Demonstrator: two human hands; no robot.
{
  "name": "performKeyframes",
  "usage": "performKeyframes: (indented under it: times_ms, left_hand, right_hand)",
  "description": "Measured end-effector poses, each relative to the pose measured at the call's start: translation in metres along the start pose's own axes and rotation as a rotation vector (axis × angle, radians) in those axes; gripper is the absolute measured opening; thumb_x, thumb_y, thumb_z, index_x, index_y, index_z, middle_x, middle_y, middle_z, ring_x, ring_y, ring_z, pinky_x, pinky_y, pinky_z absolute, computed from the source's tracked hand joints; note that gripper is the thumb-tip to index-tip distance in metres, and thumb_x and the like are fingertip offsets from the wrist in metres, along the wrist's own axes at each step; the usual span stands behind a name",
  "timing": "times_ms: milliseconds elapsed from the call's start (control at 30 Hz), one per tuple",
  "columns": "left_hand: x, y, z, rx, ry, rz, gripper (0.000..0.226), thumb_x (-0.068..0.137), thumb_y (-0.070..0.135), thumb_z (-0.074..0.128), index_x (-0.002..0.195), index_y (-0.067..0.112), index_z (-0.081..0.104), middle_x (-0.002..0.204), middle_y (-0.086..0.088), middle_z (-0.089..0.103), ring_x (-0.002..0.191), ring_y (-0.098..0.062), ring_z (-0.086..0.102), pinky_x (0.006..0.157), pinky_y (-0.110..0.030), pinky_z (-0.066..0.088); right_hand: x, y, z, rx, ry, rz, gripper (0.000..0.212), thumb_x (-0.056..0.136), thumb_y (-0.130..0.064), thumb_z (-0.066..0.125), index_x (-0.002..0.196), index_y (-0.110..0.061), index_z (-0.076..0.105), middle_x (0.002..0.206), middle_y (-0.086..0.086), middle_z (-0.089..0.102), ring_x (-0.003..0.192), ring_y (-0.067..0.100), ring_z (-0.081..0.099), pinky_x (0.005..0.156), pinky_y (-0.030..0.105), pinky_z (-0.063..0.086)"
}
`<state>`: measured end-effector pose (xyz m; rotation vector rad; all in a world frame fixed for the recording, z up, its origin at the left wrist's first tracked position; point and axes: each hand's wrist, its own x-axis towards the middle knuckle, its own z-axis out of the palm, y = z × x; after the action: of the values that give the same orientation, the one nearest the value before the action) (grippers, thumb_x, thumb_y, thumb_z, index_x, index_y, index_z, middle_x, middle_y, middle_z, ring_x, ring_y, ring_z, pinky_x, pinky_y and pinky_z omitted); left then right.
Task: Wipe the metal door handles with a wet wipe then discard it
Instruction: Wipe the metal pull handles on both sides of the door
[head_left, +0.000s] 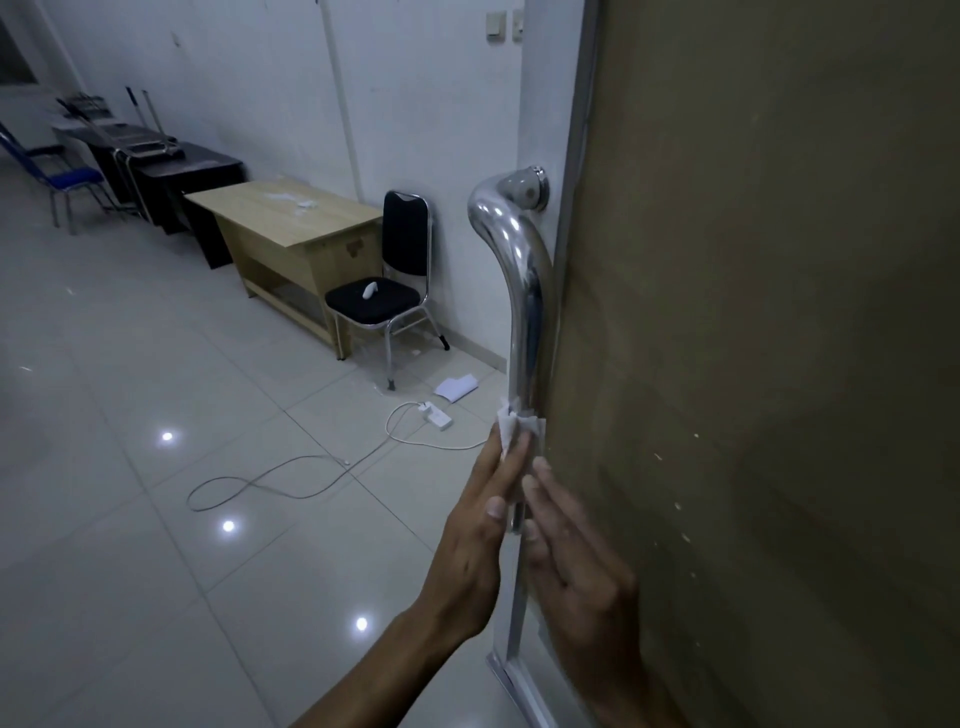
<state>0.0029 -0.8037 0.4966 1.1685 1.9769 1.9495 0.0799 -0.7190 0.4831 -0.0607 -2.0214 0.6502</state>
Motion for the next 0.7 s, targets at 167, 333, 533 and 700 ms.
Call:
performKeyframes:
  times_ms: [167,333,533,700]
  left_hand:
    - [-0.001,0.008,-0.008,-0.074,0.051,-0.03,0.057,0.086,0.077,0.027,0.14,0.059,0.027,0.152,0.027,0.03,0.143,-0.003,0.028,0.112,-0.015,0.027]
    - [-0.002,0.011,-0.014,-0.045,0.089,0.014,0.054,0.089,0.073,0.024,0.14,0.057,0.03,0.149,0.016,0.043,0.139,-0.007,0.038,0.109,-0.014,0.029]
    - [0.008,0.01,-0.024,-0.081,0.154,0.08,0.06,0.094,0.064,0.027,0.143,0.032,0.039,0.136,0.007,0.058,0.129,-0.018,0.052,0.106,-0.026,0.039]
    - [0.012,0.005,-0.034,-0.094,0.255,0.067,0.053,0.097,0.054,0.029,0.132,0.021,0.051,0.124,0.003,0.064,0.117,-0.022,0.06,0.096,-0.029,0.048]
  right_hand:
    - [0.0,0.001,0.025,-0.213,-0.051,0.081,0.052,0.102,-0.032,0.04,0.143,0.0,0.038,0.151,0.012,0.039,0.141,0.022,0.037,0.118,0.029,0.026]
    - [0.018,-0.007,0.039,-0.181,0.015,0.198,0.06,0.105,-0.045,0.025,0.149,-0.005,0.027,0.154,0.01,0.032,0.144,0.019,0.026,0.12,0.028,0.017]
    - [0.054,-0.006,0.049,-0.007,0.084,0.343,0.065,0.101,-0.057,0.02,0.153,-0.017,0.016,0.158,-0.003,0.02,0.148,0.011,0.017,0.121,0.033,0.02]
    - [0.083,-0.001,0.051,0.033,0.194,0.264,0.048,0.098,-0.046,0.038,0.133,-0.013,0.044,0.125,0.0,0.056,0.122,-0.006,0.039,0.102,0.001,0.028]
